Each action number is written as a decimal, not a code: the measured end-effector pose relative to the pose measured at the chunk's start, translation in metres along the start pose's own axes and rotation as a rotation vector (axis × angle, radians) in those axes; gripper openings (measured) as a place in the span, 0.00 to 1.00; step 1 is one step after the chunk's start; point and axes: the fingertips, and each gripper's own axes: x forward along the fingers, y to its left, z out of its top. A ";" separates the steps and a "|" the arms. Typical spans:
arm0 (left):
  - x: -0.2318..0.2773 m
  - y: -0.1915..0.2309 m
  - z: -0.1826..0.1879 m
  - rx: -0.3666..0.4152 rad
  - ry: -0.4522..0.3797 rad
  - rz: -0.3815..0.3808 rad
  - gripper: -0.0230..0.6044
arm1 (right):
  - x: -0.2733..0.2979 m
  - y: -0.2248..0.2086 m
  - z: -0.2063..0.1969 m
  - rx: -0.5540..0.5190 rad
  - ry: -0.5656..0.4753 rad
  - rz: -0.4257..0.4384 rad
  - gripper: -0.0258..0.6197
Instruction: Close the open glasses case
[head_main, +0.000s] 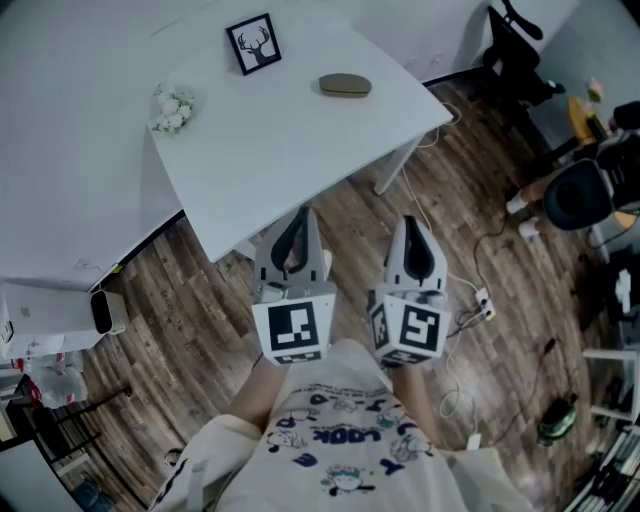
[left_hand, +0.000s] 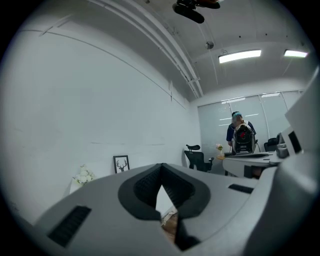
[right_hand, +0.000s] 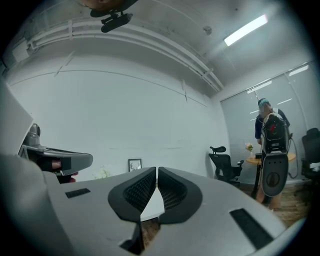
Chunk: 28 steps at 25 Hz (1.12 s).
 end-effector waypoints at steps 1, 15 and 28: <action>0.018 0.002 -0.003 0.002 0.002 -0.004 0.04 | 0.016 -0.005 -0.003 -0.003 0.002 -0.001 0.06; 0.273 0.059 0.000 0.010 0.066 -0.036 0.04 | 0.271 -0.051 0.001 0.002 0.051 0.003 0.06; 0.430 0.129 -0.090 0.063 0.328 -0.105 0.04 | 0.458 -0.035 -0.060 -0.127 0.283 0.419 0.26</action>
